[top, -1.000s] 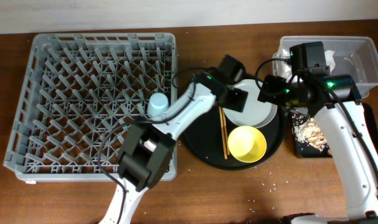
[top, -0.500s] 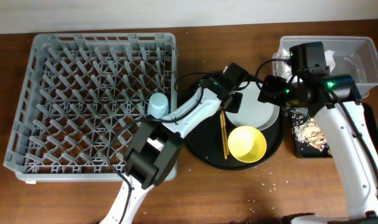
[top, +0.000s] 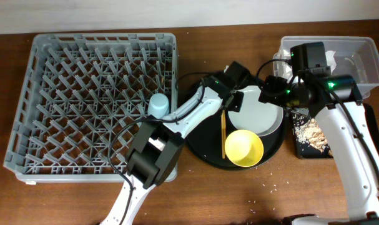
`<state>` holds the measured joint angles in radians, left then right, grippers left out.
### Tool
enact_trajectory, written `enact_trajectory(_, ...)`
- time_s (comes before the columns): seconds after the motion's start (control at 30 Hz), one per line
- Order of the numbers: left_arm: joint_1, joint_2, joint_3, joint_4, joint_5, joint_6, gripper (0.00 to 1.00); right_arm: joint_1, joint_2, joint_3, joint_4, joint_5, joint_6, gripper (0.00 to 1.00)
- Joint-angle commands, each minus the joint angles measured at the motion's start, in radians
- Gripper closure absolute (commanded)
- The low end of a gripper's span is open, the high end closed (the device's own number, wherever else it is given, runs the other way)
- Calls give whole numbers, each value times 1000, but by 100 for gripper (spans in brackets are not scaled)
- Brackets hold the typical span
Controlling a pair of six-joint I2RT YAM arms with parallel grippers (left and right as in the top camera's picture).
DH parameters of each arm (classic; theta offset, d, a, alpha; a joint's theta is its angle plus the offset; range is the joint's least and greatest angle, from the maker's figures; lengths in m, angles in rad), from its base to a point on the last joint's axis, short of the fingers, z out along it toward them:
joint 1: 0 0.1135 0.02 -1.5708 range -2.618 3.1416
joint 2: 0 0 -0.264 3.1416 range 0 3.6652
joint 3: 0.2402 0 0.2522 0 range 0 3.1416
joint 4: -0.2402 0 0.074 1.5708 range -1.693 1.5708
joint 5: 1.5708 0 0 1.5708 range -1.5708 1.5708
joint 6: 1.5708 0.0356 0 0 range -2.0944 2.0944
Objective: Sort waste into correct bins and load items into the dishwasher rack
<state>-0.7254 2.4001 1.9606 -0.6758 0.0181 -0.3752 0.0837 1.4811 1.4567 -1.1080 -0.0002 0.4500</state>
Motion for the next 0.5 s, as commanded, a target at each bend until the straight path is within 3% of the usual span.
enact_trajectory(0.0,22,14,166,-136,-9,73,99,0,2,4,4,17,11,5)
enact_trajectory(0.1,64,6,358,-309,-67,94,99,0,2,4,11,17,11,3)
enact_trajectory(0.23,169,5,713,-574,-251,199,99,0,2,4,27,16,11,1)
enact_trajectory(0.37,265,4,978,-756,-559,331,100,0,2,4,31,16,11,1)
enact_trajectory(0.47,290,16,978,-779,-875,377,99,0,2,4,34,17,11,1)
